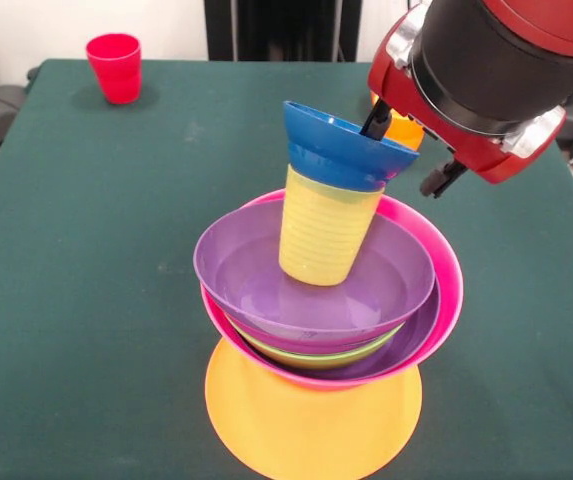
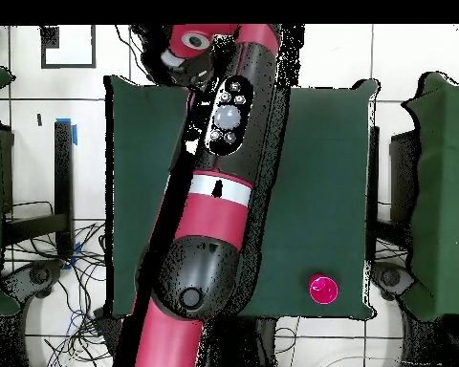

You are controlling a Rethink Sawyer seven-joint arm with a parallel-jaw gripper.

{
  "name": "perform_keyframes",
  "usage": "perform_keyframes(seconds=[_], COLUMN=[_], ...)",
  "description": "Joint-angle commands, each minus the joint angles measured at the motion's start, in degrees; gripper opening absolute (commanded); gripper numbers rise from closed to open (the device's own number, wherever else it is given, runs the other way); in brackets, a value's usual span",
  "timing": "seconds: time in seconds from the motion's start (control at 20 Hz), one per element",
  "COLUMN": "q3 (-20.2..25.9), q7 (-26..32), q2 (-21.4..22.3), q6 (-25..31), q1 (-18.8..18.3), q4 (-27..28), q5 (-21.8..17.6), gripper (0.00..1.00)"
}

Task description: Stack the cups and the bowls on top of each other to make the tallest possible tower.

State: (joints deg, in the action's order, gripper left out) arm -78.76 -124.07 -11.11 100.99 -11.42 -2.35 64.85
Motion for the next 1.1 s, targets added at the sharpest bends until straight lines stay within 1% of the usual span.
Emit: perform_keyframes(seconds=[0.05,0.15,0.3,0.65,0.7,0.95,1.1], q3=[0.24,0.17,-1.64,-3.68,-3.95,-8.31,-8.91], q7=[-0.87,-0.58,0.29,2.85,3.16,5.34,5.89], q2=[-0.07,-0.28,-1.02,-2.86,-3.02,-3.26,-3.12], q6=[-2.94,-3.96,-5.76,-9.64,-9.91,-10.4,-10.08], q1=[0.29,0.1,-1.1,-2.79,-2.88,-4.4,-4.49], q4=[-2.24,-2.02,-0.83,0.15,0.17,0.98,0.82], q5=[-0.5,-0.25,1.45,4.27,4.59,8.42,9.1], gripper=[1.0,1.0,1.0,1.0,1.0,1.0,1.0])
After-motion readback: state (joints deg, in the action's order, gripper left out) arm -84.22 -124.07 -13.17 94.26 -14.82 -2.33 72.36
